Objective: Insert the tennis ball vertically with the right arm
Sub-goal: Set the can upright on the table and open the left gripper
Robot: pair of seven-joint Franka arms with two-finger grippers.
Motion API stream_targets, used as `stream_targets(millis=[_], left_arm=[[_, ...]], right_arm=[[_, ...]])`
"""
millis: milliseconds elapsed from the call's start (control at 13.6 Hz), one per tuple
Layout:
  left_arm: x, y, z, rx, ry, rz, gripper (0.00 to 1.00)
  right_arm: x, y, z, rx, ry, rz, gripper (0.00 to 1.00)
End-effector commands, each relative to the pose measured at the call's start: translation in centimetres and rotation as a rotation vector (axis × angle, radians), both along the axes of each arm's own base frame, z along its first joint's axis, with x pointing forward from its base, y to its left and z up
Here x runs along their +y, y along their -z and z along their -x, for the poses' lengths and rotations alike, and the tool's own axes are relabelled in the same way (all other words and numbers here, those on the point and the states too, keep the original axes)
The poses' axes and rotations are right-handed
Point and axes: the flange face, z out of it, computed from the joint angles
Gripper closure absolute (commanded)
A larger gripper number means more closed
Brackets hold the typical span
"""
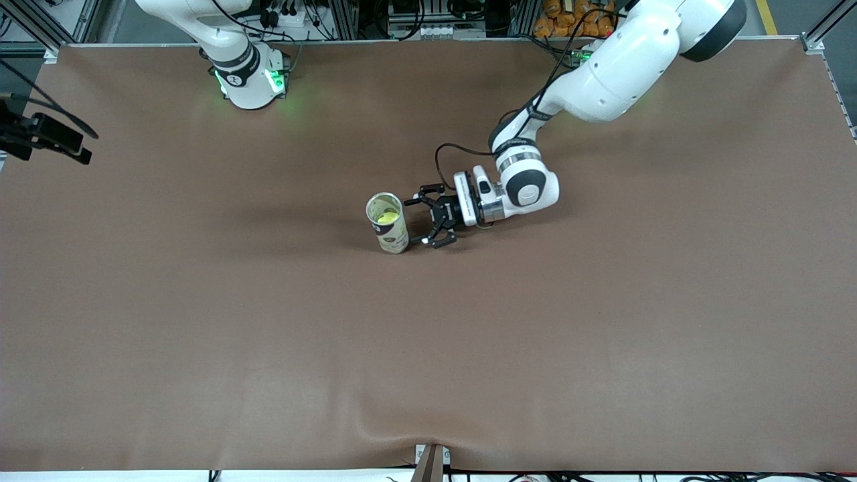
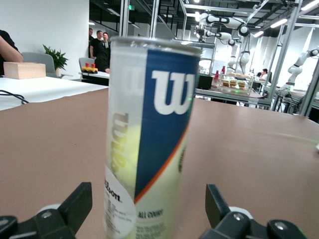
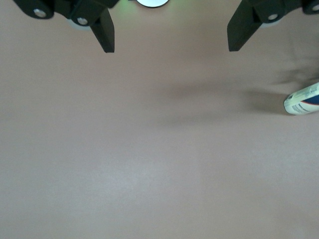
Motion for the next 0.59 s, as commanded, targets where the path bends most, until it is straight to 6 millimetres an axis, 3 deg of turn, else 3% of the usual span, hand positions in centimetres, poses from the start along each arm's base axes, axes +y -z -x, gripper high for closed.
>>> stream_targets(millis=[0,514], left_arm=[[3.7,-1.0,1.7,-0.259,0.045,-0.076,0.0],[14.7,-4.5,-3.8,-0.206,0.216,-0.142,0.0]], right_arm=[[-0.1,0.4,2.1,-0.016,-0.024,0.008,0.0],[0.3,-0.9,3.2,-0.045,-0.094,0.004,0.0]])
